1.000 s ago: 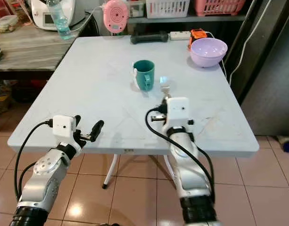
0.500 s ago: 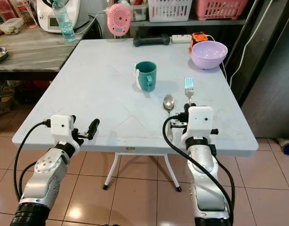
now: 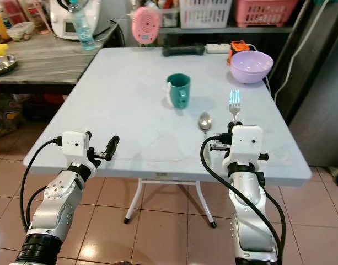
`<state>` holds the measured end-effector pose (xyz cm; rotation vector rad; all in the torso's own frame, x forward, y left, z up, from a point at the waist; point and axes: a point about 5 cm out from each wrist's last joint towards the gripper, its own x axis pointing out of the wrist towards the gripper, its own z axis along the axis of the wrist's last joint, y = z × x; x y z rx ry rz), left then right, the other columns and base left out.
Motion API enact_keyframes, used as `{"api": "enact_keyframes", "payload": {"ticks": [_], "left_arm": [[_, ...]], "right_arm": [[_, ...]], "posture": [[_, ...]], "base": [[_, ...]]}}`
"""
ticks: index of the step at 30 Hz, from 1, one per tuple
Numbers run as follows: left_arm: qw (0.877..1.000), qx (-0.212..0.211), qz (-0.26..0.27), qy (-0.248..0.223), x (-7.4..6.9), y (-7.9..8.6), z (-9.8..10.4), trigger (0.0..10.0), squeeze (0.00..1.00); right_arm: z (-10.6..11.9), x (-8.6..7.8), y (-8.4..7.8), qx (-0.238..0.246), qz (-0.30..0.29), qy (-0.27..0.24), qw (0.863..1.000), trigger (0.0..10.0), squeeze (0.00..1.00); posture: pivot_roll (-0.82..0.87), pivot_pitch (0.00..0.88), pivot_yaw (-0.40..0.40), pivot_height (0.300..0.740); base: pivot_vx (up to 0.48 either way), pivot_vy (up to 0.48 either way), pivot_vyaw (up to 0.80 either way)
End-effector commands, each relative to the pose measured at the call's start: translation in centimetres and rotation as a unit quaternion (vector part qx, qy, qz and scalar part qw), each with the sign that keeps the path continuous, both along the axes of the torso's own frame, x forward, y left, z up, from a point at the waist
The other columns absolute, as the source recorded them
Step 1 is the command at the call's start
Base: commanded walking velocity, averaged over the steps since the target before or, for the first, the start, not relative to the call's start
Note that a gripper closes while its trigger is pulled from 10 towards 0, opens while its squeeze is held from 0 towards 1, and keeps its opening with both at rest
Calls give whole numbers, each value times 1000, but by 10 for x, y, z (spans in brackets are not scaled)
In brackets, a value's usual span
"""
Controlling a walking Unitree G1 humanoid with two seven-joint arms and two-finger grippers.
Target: Setting the table
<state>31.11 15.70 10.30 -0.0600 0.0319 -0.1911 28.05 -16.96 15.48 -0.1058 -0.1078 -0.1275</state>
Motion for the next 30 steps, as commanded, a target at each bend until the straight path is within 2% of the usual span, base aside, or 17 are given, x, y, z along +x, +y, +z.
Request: {"api": "enact_keyframes", "payload": {"ticks": [1,10,30], "left_arm": [[1000,10,6,-4,2,4,2,10000,0],[1000,12,1,-7,4,4,3,10000,0],[1000,15,3,-19,7,5,6,10000,0]], "right_arm": [[8,-2,0,2,2,-15,1000,10000,0],[2,-10,-5,9,-9,-7,1000,10000,0],[2,-11,-5,8,-16,-10,1000,10000,0]], "posture": [[-134,20,78,740],[-142,22,82,740],[-137,19,81,740]], "base": [[0,371,0],[0,428,0],[0,480,0]]}}
